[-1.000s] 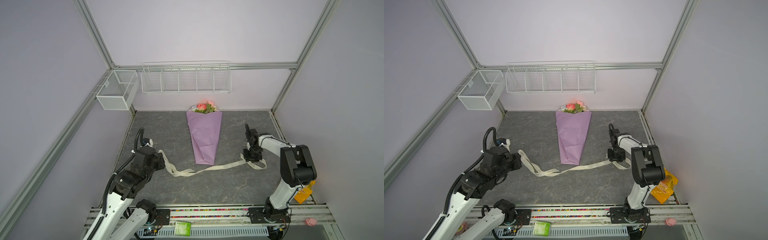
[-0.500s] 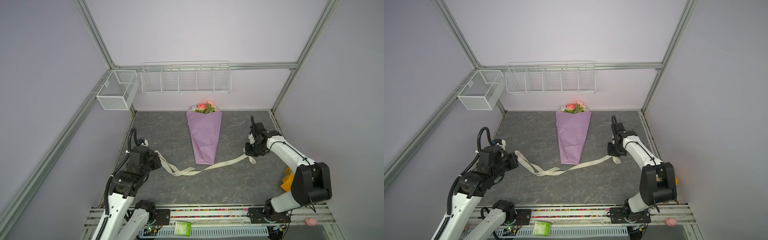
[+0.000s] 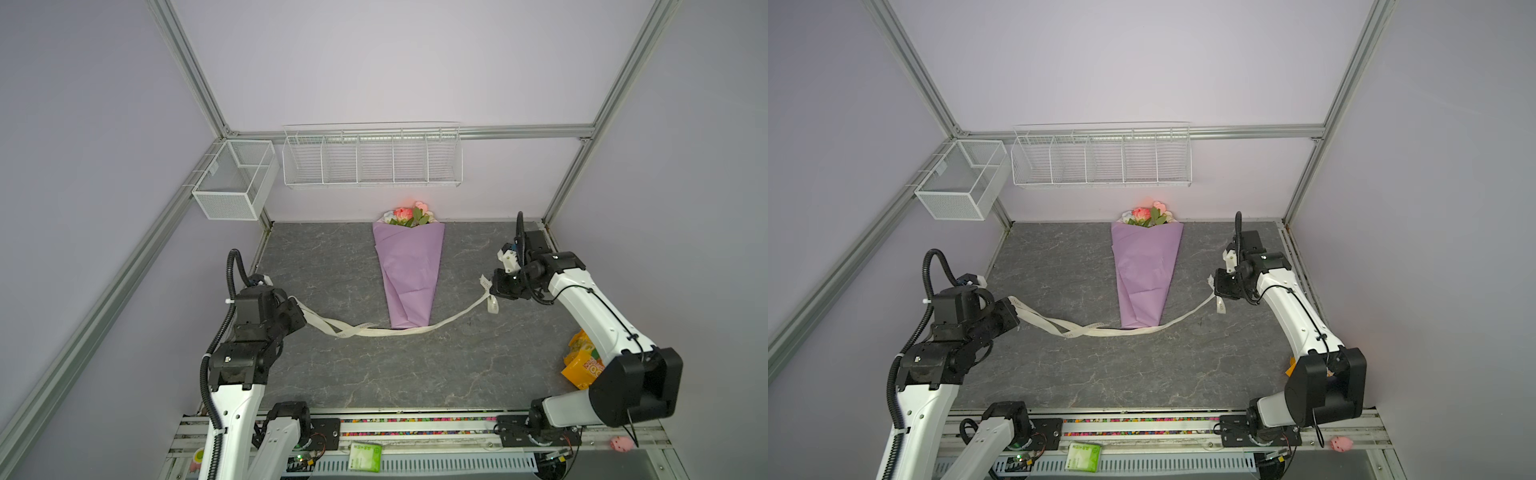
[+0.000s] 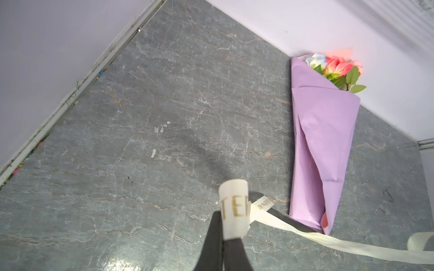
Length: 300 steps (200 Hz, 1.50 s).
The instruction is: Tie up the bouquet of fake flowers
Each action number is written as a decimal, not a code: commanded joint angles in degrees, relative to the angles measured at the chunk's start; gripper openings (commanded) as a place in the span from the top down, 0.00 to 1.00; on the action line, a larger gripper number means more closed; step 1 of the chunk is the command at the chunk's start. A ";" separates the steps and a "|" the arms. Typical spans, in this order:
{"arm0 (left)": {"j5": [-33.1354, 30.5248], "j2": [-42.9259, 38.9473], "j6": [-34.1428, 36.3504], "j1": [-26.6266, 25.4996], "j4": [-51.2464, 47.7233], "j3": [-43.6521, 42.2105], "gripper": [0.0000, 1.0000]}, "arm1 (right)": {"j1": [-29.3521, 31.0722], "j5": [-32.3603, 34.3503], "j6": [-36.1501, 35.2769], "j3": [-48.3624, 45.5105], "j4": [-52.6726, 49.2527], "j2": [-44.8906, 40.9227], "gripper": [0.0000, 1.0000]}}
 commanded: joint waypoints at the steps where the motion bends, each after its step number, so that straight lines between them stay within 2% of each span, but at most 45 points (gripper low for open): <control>1: -1.17 -0.54 2.19 0.37 -3.06 4.39 1.00 | 0.69 -5.44 -2.67 -2.69 -1.90 3.86 0.87; 25: -1.93 -1.14 2.38 0.35 -4.24 6.40 1.00 | 1.76 -6.93 -1.31 -4.71 2.84 6.73 0.86; 28: -2.15 -1.17 2.43 0.33 -4.43 6.62 1.00 | 3.26 -7.35 -1.11 -4.86 3.28 7.18 0.86; 50: -7.38 -0.82 2.93 0.37 -7.42 8.19 1.00 | 6.25 -8.39 -0.32 -5.54 6.75 10.25 0.83; 85: -10.75 -1.81 4.23 0.37 -9.90 9.07 1.00 | 8.37 -3.44 2.34 -7.02 9.83 8.51 0.93; 104: -9.79 -2.47 4.21 0.37 -9.01 8.30 1.00 | 7.60 5.79 4.06 -6.69 9.26 2.31 0.93; 119: -8.07 -1.72 4.31 0.37 -7.99 7.71 1.00 | 3.55 12.67 4.95 -5.80 8.68 -3.29 0.94; 123: -7.33 -1.39 4.28 0.37 -7.54 7.51 1.00 | 0.91 13.55 5.24 -5.53 8.63 -4.56 0.94; 156: -0.92 1.14 3.23 0.32 -3.57 4.67 1.00 | -18.48 12.36 7.96 -1.71 9.11 -12.30 0.94; 176: 1.01 1.48 0.42 0.37 -1.44 2.31 1.00 | -26.28 13.36 10.94 -1.02 11.49 -17.11 0.94; 204: 1.48 1.06 -5.21 0.38 2.75 -3.46 1.00 | -29.95 16.80 13.16 -2.48 15.02 -20.13 0.94; 227: 4.84 1.26 -11.42 0.43 7.36 -10.41 1.00 | -29.96 11.80 12.08 -1.21 12.06 -14.30 0.94; 242: 4.64 1.48 -14.88 0.43 8.07 -14.58 1.00 | -29.99 8.91 11.23 -1.55 10.85 -11.31 0.94; 246: 3.81 1.48 -15.52 0.37 7.74 -15.47 0.96 | -30.02 8.37 11.06 -1.93 10.96 -11.07 0.94; 256: 0.49 1.48 -17.49 0.46 5.55 -17.03 0.78 | -29.97 7.99 10.75 -3.14 11.52 -11.09 0.94; 269: -3.24 1.49 -20.57 0.37 2.50 -16.55 0.59 | -29.96 8.12 10.32 -4.35 12.57 -11.92 0.94; 286: -4.27 1.48 -20.57 0.37 0.92 -13.72 0.45 | -29.96 7.33 9.45 -4.55 13.19 -12.36 0.94; 300: -2.87 1.10 -18.47 0.37 3.15 -12.87 0.43 | -30.02 5.79 8.80 -4.22 12.80 -12.17 0.94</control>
